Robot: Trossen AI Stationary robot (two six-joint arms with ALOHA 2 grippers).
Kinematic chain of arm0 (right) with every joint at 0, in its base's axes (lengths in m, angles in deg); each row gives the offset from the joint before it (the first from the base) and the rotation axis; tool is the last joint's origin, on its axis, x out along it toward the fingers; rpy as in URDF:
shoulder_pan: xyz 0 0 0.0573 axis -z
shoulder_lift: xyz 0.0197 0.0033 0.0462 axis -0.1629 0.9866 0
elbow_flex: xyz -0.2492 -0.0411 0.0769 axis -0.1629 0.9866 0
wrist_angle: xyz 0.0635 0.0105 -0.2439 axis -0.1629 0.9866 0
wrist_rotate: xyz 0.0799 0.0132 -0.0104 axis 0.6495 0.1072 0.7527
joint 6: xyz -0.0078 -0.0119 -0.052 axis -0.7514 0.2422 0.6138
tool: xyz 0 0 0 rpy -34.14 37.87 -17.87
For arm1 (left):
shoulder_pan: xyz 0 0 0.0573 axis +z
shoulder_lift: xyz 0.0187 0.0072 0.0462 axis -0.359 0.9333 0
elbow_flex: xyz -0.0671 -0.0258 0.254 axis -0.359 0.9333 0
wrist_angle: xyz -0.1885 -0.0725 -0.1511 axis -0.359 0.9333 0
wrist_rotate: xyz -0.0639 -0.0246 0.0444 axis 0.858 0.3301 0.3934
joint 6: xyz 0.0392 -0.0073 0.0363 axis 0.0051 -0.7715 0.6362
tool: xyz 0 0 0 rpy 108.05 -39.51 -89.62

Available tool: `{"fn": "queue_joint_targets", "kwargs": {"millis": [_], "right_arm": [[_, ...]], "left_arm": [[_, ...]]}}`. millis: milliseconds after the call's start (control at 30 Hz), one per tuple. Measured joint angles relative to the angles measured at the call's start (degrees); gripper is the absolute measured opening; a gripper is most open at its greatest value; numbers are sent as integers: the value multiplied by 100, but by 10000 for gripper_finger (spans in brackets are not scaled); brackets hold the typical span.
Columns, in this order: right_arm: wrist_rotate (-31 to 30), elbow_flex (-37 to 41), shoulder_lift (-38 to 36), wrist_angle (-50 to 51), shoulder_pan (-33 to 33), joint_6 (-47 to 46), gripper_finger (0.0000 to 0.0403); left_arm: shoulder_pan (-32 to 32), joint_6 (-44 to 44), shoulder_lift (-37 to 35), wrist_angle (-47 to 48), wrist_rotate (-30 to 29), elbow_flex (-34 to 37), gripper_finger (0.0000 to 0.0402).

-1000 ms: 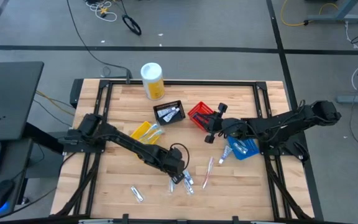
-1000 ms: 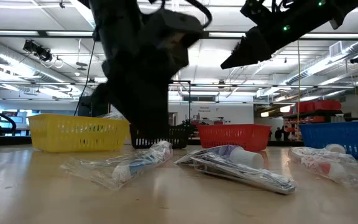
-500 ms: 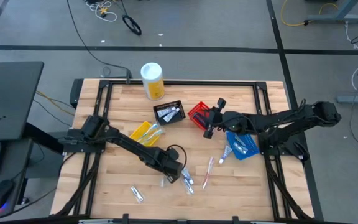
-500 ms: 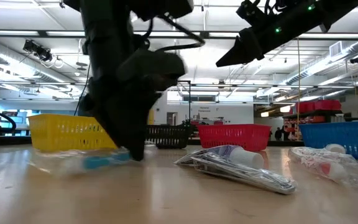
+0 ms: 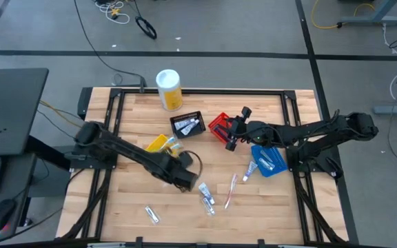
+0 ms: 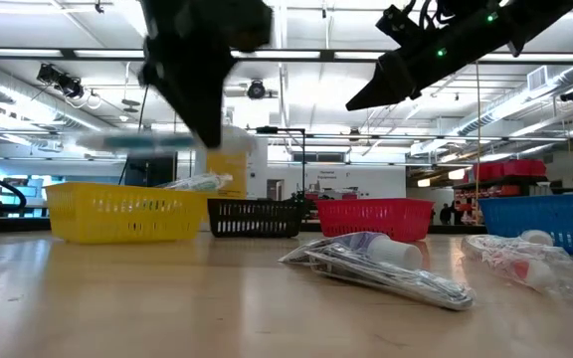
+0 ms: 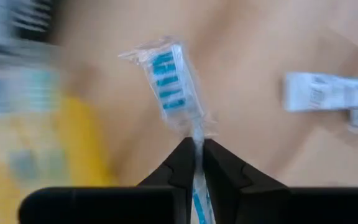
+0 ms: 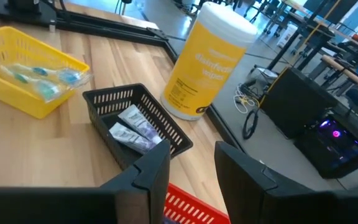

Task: Pick & Place Travel size toiletries
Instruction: Put the blue toothbrush into the yellow basket

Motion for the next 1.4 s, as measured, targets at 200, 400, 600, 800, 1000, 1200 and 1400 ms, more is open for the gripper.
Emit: {"fn": "queue_joint_targets", "kwargs": {"millis": [200,400,600,800,1000,1200,1400], "right_arm": [[114,0,0,6,4,0,137],[593,-2,0,7,26,-111,137],[599,-2,0,97,26,-260,137],[599,-2,0,425,26,-262,137],[598,-2,0,556,26,-263,137],[597,-2,0,601,26,-262,137],[597,-2,0,601,26,-262,137]], "left_arm": [[256,138,-785,1187,-1302,-130,18],[604,922,-861,971,-1977,100,22],[860,901,-850,191,-1905,997,43],[1054,622,-850,-268,-1462,1868,40],[1095,885,-852,-441,-946,2086,64],[1095,934,-852,-432,-1018,2060,131],[1064,1197,-911,-55,-164,1479,176]]}}
